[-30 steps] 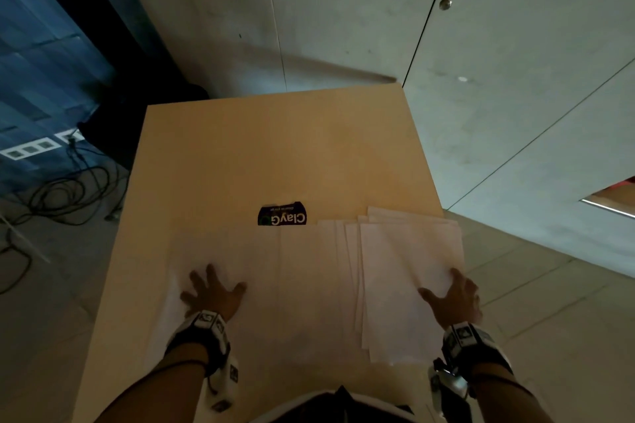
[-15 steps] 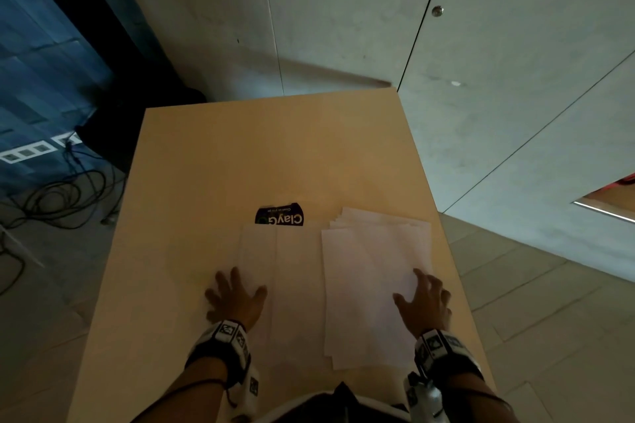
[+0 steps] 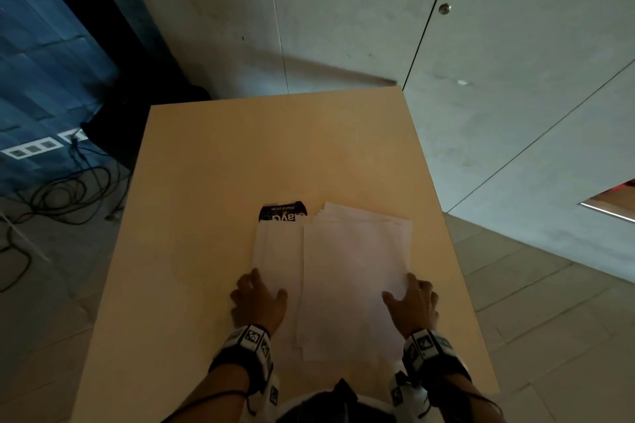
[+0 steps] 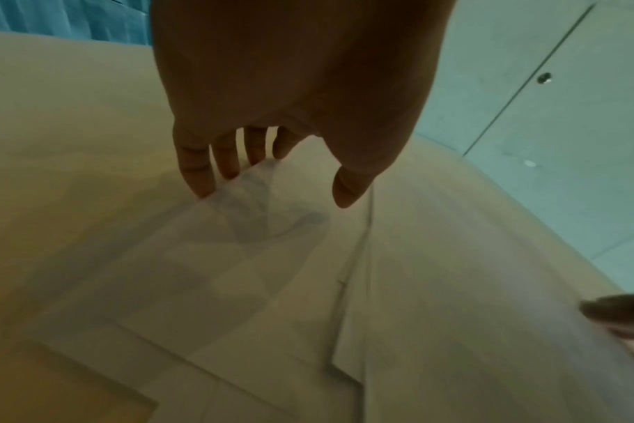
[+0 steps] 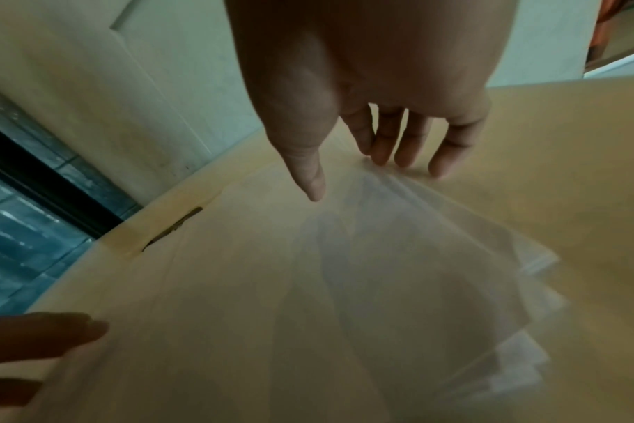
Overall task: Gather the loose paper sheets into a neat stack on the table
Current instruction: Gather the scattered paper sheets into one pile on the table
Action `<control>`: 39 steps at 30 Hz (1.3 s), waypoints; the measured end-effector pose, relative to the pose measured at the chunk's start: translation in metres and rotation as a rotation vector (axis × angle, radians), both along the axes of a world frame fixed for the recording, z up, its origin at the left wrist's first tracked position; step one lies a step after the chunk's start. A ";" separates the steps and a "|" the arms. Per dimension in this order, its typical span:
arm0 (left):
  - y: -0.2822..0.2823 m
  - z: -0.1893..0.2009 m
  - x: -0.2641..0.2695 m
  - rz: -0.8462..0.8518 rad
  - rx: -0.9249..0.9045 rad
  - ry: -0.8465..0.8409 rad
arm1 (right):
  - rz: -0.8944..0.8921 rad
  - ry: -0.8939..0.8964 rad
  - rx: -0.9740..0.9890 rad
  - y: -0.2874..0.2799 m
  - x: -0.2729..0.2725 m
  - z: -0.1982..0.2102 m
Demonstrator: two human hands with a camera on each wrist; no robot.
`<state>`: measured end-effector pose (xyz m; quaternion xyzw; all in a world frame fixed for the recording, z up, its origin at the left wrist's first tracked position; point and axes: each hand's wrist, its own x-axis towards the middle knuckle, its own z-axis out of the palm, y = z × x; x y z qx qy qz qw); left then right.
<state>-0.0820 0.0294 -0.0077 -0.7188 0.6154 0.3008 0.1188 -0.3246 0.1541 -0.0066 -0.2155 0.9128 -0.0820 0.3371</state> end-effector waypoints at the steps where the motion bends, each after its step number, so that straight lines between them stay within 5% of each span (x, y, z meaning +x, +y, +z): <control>1: 0.002 0.000 -0.004 -0.019 0.003 0.024 | -0.015 -0.011 -0.014 -0.003 0.001 0.000; 24: 0.002 0.002 -0.036 -0.011 0.054 0.143 | -0.081 -0.164 -0.045 -0.038 0.019 0.007; 39: -0.001 0.007 -0.041 -0.035 0.126 0.198 | -0.310 -0.279 -0.077 -0.054 0.015 0.006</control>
